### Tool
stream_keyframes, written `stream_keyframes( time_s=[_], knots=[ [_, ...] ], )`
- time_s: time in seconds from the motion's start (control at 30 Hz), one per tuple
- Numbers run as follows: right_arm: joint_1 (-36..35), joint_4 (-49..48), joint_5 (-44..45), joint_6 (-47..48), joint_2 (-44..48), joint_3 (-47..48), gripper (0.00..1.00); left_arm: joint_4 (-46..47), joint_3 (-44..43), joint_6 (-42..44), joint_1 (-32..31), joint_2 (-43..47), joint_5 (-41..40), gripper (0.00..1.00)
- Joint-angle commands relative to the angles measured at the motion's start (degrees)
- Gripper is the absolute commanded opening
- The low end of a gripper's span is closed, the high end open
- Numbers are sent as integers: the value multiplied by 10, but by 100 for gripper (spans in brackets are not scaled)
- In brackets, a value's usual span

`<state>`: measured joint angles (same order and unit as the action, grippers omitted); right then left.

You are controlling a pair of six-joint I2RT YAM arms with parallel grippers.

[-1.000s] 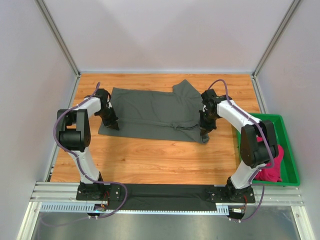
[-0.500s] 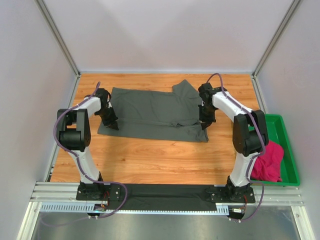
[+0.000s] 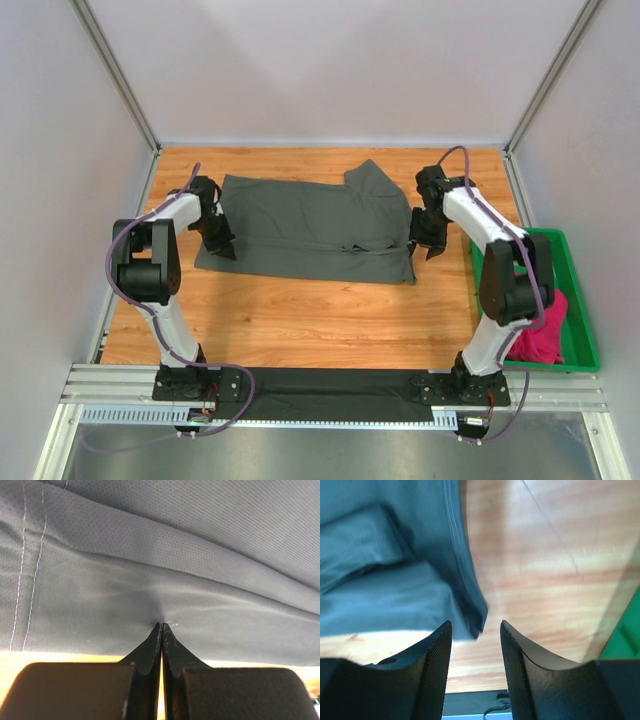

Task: Fold and stack the t-shirts
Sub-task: Fold the tshirt

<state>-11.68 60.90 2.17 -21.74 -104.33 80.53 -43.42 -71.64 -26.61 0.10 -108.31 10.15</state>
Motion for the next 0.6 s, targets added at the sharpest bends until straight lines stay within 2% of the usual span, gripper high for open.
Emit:
stream_keyframes(
  time_s=[0.0,0.1,0.2,0.23,0.37,0.57],
  knots=[
    [28,-42,-43,-93,90,-84,46,-9,0,8,2,49,14,5],
    [61,-97,-92,-138,118,-161,43,-8,5,5,1,62,25,5],
    [65,-144,-132,-176,128,-193,29,-5,11,10,2,64,14,5],
    [64,-155,-143,-192,126,-198,28,-5,11,11,2,61,12,5],
    [64,-190,-166,-215,108,-216,27,1,15,13,1,44,10,4],
    [65,-210,-178,-224,94,-245,33,8,18,15,2,27,2,4]
  ],
)
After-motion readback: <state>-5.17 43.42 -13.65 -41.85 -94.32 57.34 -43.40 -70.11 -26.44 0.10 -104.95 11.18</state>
